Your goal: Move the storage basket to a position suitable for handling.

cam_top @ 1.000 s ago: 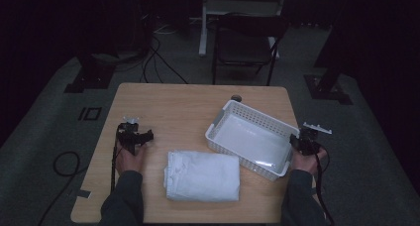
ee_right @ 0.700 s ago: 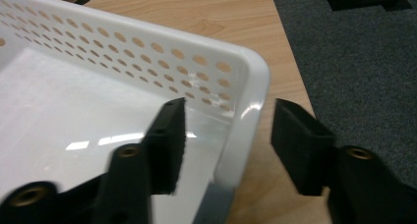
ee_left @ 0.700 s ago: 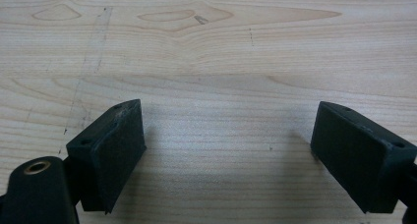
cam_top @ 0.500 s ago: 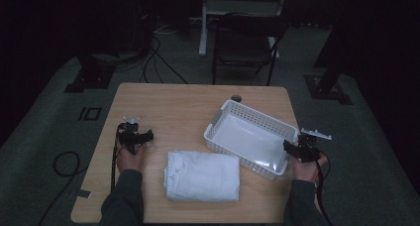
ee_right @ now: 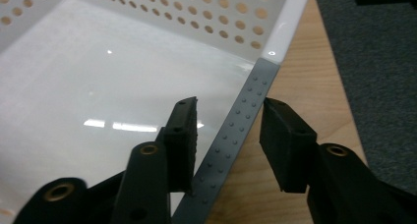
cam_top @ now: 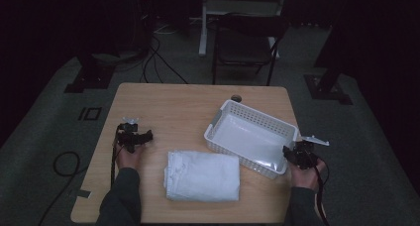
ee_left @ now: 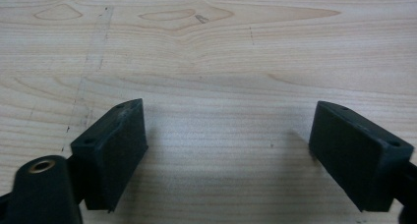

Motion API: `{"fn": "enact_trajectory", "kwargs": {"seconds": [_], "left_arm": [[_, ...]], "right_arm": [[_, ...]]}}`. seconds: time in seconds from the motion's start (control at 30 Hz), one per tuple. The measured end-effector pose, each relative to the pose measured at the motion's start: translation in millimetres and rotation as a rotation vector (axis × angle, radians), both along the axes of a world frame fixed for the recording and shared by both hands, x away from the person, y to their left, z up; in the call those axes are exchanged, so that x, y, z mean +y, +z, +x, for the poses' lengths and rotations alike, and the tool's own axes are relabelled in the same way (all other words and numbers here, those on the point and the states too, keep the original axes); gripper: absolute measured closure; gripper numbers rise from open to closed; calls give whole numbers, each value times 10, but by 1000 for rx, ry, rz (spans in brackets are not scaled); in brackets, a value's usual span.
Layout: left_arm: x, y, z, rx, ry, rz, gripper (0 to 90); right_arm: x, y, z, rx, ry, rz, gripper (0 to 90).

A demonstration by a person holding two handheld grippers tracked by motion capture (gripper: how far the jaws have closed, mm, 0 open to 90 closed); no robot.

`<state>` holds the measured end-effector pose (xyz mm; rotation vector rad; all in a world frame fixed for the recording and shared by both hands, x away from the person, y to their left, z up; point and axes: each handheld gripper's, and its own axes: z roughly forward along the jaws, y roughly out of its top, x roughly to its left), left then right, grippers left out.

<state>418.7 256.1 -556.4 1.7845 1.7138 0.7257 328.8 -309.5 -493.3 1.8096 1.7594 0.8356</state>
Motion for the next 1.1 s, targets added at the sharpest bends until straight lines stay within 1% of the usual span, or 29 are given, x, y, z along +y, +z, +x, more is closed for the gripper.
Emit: {"fn": "enact_trajectory", "kwargs": {"seconds": [0.07,0.23,0.27,0.3,0.37,0.43,0.5,0.67,0.77,0.83,0.9,1.0,1.03,1.1], "left_arm": [[-9,-1,-6,-1,11,-1,144],[-8,0,-28,-2,14,-1,150],[-3,-1,-33,-3,9,-1,152],[10,2,-44,1,-8,-1,154],[37,4,-76,-2,-30,2,163],[45,3,-93,-7,-29,-1,191],[41,1,-99,-9,-27,0,190],[46,1,-131,-10,-42,2,195],[46,5,-172,-13,-54,3,226],[36,13,-201,-19,-73,0,283],[29,23,-214,-17,-84,0,354],[16,41,-227,-8,-99,2,425],[12,45,-231,-6,-104,-4,429],[-1,65,-247,-4,-115,-50,430]], "right_arm": [[-4,9,32,-2,-7,-2,611],[4,24,132,-6,-12,-5,642],[9,26,156,-7,-13,-3,646],[10,31,201,-12,-12,2,656],[13,38,221,-14,-13,4,661],[13,51,261,-20,-11,9,668],[24,68,312,-24,-11,7,674],[67,75,365,-26,0,5,688],[101,75,402,-27,7,7,693],[124,75,432,-27,10,11,698],[148,76,464,-25,14,11,701],[196,80,511,-23,25,13,705],[214,80,524,-23,28,14,705],[247,77,548,-25,37,13,705]]}}
